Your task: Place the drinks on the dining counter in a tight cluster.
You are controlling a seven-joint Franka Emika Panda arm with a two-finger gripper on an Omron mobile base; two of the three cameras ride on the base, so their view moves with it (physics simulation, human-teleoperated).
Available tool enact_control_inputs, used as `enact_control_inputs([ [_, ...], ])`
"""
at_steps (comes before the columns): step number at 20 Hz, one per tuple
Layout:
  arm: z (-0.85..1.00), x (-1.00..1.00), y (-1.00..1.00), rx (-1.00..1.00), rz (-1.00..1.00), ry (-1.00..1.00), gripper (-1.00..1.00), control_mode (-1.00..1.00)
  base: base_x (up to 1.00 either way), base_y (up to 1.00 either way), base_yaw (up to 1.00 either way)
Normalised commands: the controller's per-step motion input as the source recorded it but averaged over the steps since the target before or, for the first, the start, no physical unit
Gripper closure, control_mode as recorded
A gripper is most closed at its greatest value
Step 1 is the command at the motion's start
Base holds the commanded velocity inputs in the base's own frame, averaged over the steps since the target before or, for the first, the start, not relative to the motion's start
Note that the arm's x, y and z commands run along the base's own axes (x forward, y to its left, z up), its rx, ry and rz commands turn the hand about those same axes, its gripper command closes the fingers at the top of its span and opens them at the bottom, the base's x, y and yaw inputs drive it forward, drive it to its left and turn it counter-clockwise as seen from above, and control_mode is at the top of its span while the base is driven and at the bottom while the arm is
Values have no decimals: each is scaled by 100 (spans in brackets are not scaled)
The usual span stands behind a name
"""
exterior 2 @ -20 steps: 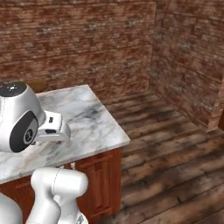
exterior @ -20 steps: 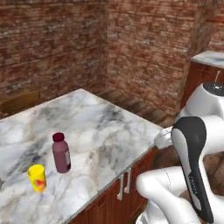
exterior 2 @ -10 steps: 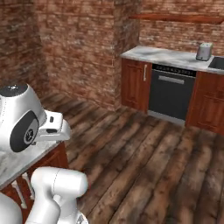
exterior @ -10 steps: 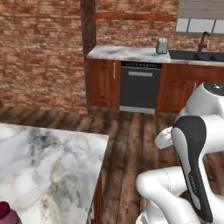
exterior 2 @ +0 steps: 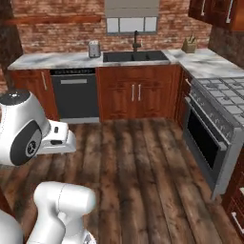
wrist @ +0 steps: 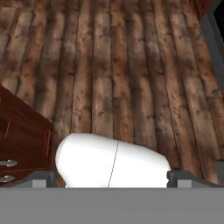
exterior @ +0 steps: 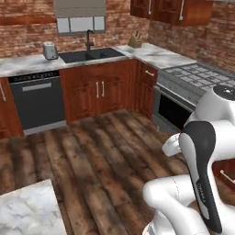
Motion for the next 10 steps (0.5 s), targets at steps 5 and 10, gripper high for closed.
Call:
enact_control_inputs([
  [5, 0, 0, 0, 0, 0, 0, -100, 100, 40, 24, -82],
  [10, 0, 0, 0, 0, 0, 0, -100, 100, 73, 42, -67],
])
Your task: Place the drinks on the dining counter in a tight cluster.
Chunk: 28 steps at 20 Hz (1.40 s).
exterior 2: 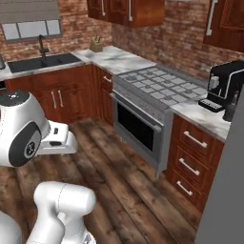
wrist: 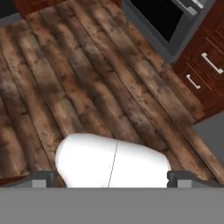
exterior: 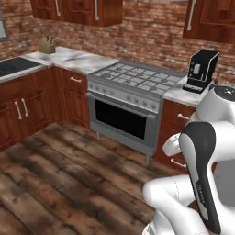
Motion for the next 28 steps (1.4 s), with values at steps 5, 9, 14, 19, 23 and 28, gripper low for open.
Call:
enact_control_inputs([
  [5, 0, 0, 0, 0, 0, 0, -100, 100, 100, 80, -37],
  [9, 0, 0, 0, 0, 0, 0, -100, 100, 100, 28, -30],
  [14, 0, 0, 0, 0, 0, 0, -100, 100, 100, 6, -48],
  [19, 0, 0, 0, 0, 0, 0, -100, 100, 82, 0, -65],
  [23, 0, 0, 0, 0, 0, 0, -100, 100, 69, 0, -69],
  [28, 0, 0, 0, 0, 0, 0, -100, 100, 78, 9, -62],
])
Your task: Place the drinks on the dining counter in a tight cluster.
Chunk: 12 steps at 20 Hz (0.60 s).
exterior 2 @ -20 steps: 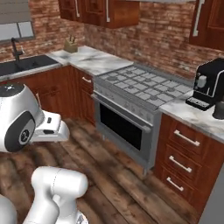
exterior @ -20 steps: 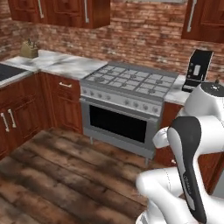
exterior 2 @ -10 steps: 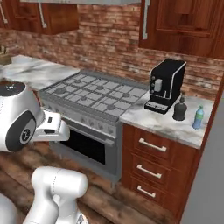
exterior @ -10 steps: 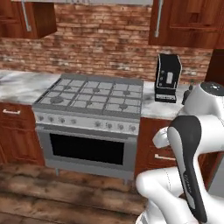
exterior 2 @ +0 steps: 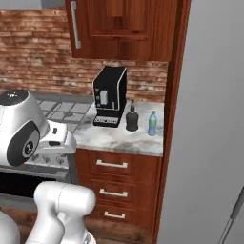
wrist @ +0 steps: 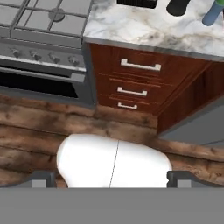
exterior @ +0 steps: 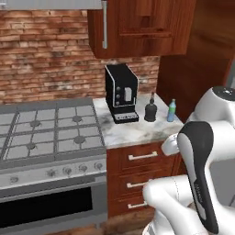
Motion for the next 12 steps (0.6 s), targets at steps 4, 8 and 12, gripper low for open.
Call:
enact_control_inputs([
  [4, 0, 0, 0, 0, 0, 0, -100, 100, 100, 53, -34],
  [8, 0, 0, 0, 0, 0, 0, -100, 100, 73, 5, -28],
  [12, 0, 0, 0, 0, 0, 0, -100, 100, 21, -15, -51],
])
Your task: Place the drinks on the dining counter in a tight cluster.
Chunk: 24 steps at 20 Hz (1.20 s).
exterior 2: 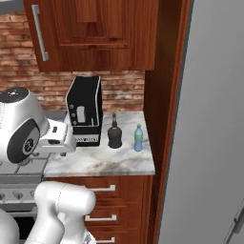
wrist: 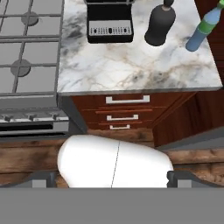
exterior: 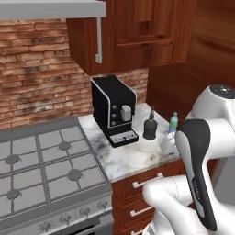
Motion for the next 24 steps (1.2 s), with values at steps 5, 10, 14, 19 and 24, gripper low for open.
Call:
enact_control_inputs([
  [5, 0, 0, 0, 0, 0, 0, -100, 100, 43, 7, -51],
  [10, 0, 0, 0, 0, 0, 0, -100, 100, 63, -1, -6],
  [14, 0, 0, 0, 0, 0, 0, -100, 100, 87, -51, 0],
  [19, 0, 0, 0, 0, 0, 0, -100, 100, 75, -90, 13],
  [24, 0, 0, 0, 0, 0, 0, -100, 100, 91, -40, 9],
])
